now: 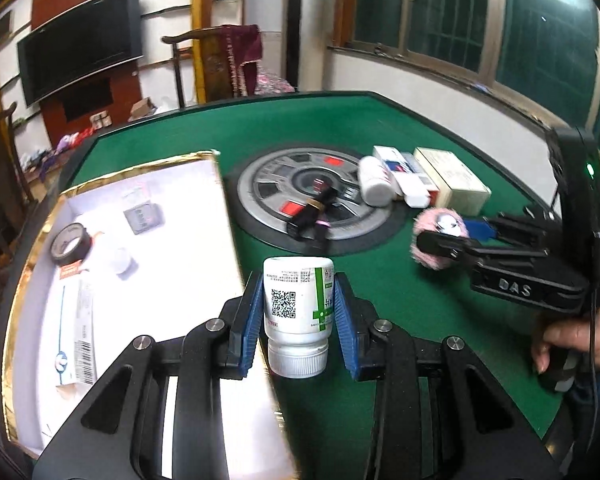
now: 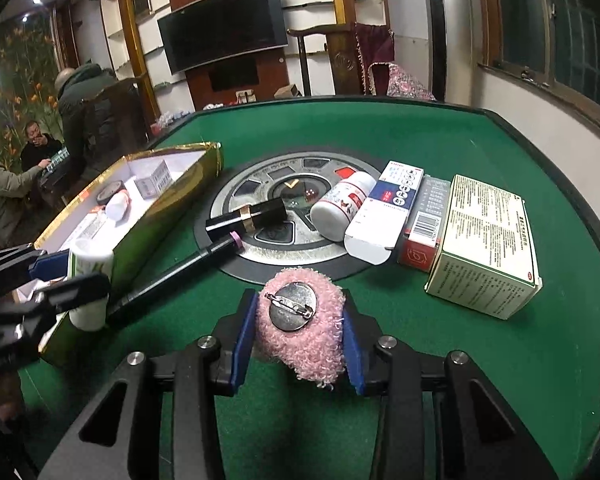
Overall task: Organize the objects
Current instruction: 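Carry the green-label bottle and the pink fluffy ball over the tray with both tools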
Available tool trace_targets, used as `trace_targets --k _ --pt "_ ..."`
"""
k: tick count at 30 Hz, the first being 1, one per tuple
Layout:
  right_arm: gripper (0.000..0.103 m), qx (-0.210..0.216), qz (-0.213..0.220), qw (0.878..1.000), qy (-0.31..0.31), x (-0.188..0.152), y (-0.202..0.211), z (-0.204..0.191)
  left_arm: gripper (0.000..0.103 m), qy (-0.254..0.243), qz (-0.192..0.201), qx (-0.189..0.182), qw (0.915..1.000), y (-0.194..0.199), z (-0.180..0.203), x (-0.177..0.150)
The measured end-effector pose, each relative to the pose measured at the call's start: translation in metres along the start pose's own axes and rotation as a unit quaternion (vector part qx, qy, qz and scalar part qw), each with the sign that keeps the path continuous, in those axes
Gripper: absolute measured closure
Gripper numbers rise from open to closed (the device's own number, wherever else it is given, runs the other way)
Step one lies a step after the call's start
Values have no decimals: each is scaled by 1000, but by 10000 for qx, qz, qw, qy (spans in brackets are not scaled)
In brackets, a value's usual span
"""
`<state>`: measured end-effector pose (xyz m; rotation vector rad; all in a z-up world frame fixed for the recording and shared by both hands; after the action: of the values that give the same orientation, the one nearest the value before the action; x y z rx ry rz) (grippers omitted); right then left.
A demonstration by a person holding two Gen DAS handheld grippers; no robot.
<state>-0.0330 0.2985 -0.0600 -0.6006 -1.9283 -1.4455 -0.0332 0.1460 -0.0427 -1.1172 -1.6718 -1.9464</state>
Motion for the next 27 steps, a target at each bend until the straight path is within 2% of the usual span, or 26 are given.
trace_targets --k 5,10,20,27 --pt "64 92 98 9999 -78 2 3 -1 70 243 -18 -133 9996 3 -13 3" --pt "64 300 152 9990 -300 4 4 -1 70 462 3 -687 9966 11 -10 7" --pt "64 590 260 9967 -502 11 7 -18 70 670 169 -704 9951 25 -26 15" --pt "64 748 258 9961 -392 22 1 -45 70 935 196 -514 9941 27 -55 18"
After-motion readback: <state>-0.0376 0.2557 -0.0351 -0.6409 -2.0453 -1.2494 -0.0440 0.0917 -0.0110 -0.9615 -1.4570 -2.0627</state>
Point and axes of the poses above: each gripper's, at about its wrist camera, not at the fingertips, and y roughly against the way its jaws point, z to its right, x to its top, the point moved 8 cm from there along -y, roughly the way its jaws point, and after that the axes turned 5 degrees about x, right-handed, at the moved point
